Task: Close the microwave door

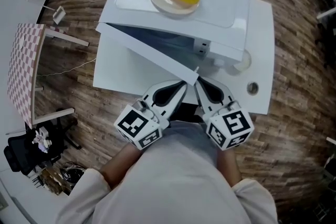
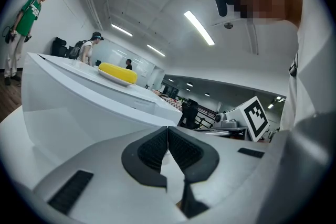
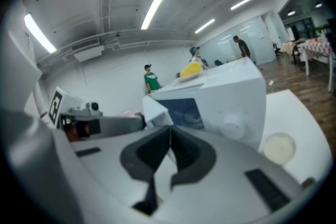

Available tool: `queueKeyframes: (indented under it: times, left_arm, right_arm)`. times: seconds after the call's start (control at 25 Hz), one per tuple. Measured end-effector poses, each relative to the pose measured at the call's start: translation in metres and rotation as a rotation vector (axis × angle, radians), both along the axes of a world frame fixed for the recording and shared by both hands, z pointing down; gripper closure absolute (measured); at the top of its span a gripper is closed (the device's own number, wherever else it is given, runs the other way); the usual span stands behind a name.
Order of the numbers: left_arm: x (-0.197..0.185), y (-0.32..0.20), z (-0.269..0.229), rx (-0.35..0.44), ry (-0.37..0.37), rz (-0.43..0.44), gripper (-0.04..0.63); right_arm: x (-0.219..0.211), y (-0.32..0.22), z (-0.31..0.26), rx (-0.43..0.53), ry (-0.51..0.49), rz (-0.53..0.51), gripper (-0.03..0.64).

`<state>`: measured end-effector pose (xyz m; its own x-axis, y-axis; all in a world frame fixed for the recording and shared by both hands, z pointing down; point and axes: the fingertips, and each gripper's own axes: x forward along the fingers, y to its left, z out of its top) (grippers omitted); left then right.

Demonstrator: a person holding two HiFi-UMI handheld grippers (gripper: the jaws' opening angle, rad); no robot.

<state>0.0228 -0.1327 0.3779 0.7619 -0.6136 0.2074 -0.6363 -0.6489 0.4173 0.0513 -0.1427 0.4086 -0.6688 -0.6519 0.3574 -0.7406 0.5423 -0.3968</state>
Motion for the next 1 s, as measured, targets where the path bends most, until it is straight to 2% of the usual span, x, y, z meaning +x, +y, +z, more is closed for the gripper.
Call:
queueKeyframes:
  times: [0.48,1.0]
  left_arm:
    - [0.011,-0.021,0.001,0.001,0.012,0.010,0.575]
    - [0.020,-0.036,0.005,-0.011,0.026,0.003,0.575]
  right_arm:
    - [0.012,-0.016,0.001,-0.002,-0.008,0.030,0.594]
    - [0.014,-0.021,0.004,-0.021,0.002,0.010,0.593]
